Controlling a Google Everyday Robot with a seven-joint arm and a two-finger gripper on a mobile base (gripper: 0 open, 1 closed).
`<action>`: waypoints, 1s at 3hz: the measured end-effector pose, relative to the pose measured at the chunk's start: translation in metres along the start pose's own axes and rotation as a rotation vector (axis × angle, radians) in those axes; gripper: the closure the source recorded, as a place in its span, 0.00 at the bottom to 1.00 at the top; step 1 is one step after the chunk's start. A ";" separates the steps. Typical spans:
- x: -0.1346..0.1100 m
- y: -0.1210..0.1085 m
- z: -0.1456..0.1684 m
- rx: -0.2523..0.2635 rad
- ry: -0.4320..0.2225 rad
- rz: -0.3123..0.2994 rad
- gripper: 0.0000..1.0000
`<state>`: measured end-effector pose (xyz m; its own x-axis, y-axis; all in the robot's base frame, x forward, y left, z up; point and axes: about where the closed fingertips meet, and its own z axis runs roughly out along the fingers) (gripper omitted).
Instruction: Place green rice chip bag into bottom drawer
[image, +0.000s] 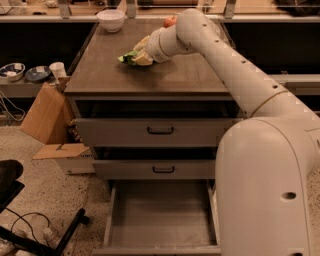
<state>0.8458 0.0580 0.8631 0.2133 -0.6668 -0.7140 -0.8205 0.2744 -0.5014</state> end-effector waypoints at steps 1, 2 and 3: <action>0.000 0.000 0.000 0.000 0.000 0.000 1.00; -0.036 -0.005 -0.020 0.026 -0.050 -0.068 1.00; -0.091 -0.003 -0.074 0.059 -0.140 -0.175 1.00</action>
Offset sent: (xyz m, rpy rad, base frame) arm -0.0402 0.0148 0.1002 0.0278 -0.2073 0.0920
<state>0.7896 0.0668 0.9659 0.4250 -0.6060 -0.6724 -0.7331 0.2053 -0.6484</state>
